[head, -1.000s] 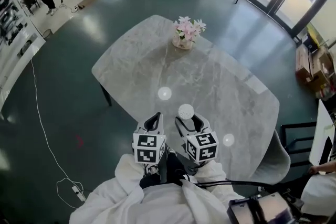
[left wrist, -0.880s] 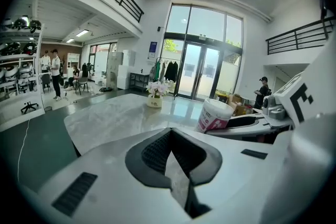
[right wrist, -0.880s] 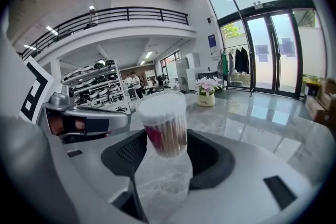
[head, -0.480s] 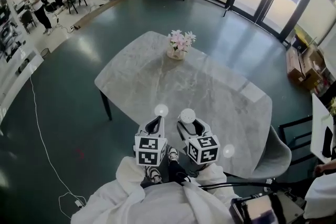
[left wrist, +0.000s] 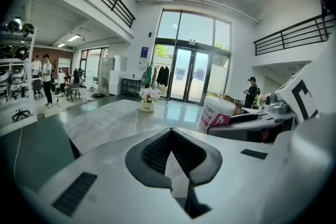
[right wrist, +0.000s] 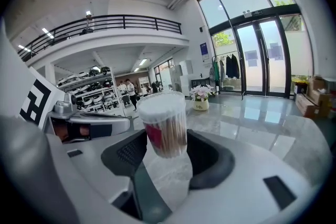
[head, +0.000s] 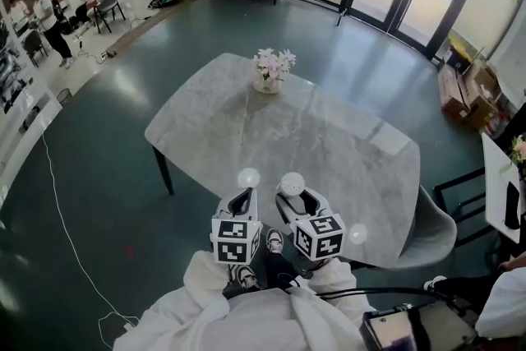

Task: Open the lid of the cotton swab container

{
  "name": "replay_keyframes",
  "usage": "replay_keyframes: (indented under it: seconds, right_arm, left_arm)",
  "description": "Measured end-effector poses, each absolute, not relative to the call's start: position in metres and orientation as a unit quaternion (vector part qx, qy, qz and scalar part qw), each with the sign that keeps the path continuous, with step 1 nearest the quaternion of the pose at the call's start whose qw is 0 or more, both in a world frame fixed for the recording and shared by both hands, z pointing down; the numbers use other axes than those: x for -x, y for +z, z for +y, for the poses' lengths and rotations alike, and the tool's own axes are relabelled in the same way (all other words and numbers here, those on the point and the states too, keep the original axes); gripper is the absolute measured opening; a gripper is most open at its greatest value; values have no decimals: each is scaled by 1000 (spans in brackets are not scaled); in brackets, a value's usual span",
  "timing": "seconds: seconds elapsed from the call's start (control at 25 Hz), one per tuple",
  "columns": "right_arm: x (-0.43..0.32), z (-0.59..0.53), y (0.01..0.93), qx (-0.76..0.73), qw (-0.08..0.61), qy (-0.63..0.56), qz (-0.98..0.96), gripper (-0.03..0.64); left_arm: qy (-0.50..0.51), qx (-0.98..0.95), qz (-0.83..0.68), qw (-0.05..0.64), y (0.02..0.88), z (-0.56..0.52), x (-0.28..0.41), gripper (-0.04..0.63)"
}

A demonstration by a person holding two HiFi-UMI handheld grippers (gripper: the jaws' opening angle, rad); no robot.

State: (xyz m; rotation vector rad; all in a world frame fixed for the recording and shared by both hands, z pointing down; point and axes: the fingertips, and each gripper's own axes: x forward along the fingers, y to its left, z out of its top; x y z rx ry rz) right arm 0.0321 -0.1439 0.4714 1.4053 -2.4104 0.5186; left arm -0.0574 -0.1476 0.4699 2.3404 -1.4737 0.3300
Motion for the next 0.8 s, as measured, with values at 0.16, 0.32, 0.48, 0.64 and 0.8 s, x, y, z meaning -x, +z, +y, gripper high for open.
replay_keyframes:
  seconds: [0.16, 0.32, 0.48, 0.64, 0.8]
  right_arm:
    - [-42, -137, 466, -503, 152, 178, -832, 291]
    - [-56, -132, 457, -517, 148, 178, -824, 291]
    - [-67, -126, 452, -524, 139, 176, -822, 291]
    - [-75, -123, 446, -523, 137, 176, -823, 290]
    - [-82, -125, 444, -516, 133, 177, -828, 290]
  left_arm:
    - [115, -833, -511, 177, 466, -143, 50, -5]
    - [112, -839, -501, 179, 462, -141, 42, -5]
    - [108, -847, -491, 176, 463, -137, 32, -5]
    - [109, -850, -484, 175, 458, -136, 19, -5]
    - [112, -851, -484, 171, 454, -140, 10, -5]
